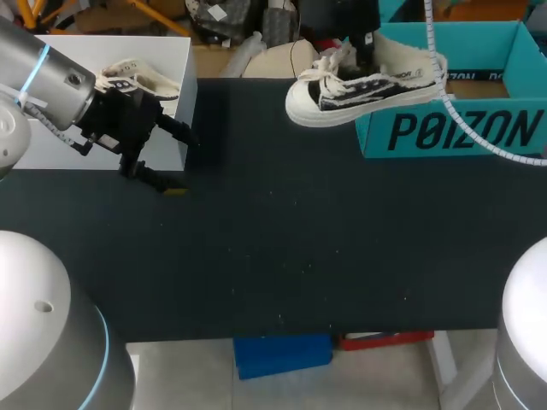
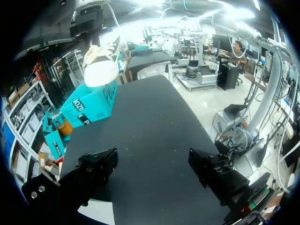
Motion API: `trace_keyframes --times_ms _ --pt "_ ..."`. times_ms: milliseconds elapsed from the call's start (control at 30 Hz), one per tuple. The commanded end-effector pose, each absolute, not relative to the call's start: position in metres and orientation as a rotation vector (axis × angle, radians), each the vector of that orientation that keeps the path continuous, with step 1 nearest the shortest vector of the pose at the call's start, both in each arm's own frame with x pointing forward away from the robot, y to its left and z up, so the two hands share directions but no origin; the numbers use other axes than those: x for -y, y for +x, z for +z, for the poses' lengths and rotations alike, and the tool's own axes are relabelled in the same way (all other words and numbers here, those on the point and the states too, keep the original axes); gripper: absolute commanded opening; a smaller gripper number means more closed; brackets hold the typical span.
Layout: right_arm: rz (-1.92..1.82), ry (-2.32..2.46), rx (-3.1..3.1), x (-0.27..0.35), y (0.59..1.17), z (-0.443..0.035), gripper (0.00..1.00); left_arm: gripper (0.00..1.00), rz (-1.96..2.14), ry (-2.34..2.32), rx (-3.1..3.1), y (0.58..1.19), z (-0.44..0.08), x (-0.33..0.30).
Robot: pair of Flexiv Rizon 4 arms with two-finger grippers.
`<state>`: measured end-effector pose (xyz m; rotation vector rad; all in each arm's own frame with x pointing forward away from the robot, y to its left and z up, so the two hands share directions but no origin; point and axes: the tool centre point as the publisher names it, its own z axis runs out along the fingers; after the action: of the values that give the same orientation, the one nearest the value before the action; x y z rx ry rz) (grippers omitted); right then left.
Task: Take the shoe out of the shoebox, open the shoe tongue, remove and reinsert the insole, then place the shoe into the shoebox
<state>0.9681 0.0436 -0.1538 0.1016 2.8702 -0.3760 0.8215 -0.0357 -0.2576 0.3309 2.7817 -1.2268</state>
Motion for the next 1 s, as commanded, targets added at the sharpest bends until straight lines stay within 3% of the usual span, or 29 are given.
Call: trace_keyframes --times_ms 33,467,1000 --pt "-0.281 0.080 -2.903 0.003 1.006 -0.158 0.00 1.00 -1.225 0.330 -2.777 0.821 -0.259 0.036" --pt "-0.228 0.123 -2.895 0.113 1.099 -0.168 0.00 1.00 -1.225 0.330 -2.777 0.821 -0.259 0.036" --pt "-0.104 0.178 -3.000 0.156 1.133 -0.248 0.00 1.00 -1.225 0.330 -2.777 0.821 -0.259 0.036"
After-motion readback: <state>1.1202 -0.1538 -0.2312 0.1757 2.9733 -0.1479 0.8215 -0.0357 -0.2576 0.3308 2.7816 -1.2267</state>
